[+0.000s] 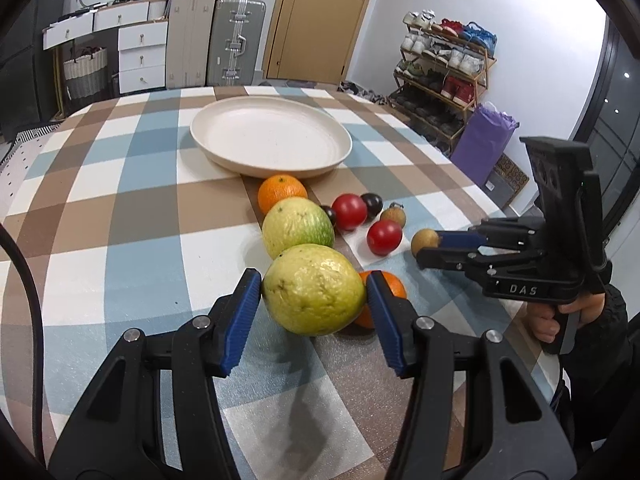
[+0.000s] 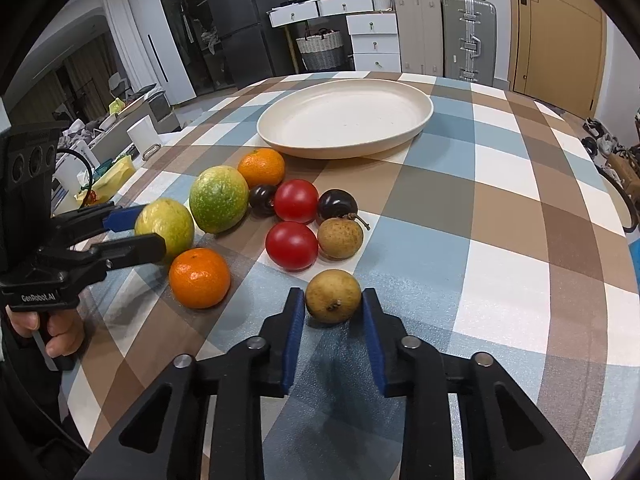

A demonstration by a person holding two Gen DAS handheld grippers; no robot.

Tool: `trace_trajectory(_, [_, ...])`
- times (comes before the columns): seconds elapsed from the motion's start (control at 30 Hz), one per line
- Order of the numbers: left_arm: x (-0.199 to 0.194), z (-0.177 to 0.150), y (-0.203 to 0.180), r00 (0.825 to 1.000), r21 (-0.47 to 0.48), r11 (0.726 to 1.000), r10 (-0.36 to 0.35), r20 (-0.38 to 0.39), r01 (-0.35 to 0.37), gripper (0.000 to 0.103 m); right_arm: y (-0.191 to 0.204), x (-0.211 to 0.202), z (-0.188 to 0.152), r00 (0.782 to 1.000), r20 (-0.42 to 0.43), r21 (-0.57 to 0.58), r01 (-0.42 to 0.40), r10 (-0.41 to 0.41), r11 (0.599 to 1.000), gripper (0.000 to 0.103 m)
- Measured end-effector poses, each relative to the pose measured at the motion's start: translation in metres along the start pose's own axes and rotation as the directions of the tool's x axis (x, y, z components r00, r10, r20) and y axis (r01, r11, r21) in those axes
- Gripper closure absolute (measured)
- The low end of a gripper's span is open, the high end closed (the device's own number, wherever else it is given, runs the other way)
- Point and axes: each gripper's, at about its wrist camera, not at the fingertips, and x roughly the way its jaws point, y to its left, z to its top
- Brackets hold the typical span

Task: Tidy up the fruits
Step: 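Grasp the large yellow fruit with the left gripper while the right gripper grasps a small brown fruit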

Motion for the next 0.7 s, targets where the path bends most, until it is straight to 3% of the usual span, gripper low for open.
trace_trajectory(0.27, [-0.016,0.005,0.002,0.996,-0.026,0.999,0.035,0.086,-0.033,0.051,0.008,-0.015,0.004,0.996,0.081,-0.013,-0.022,0.023,1.000,0.074])
trace_trajectory(0.53, [-0.030,0.014,0.004,0.980,-0.067,0.993,0.104,0.168,-0.093,0.051,0.017,-0.037,0.019,0.976,0.211,-0.015,-0.053,0.055,0.998,0.074])
trace_trajectory(0.7, [-0.035,0.023,0.003,0.970,-0.076,0.989,0.142,0.198,-0.129,0.051,0.010,-0.039,0.040,0.967,0.245,0.003,-0.065,0.062,0.998,0.074])
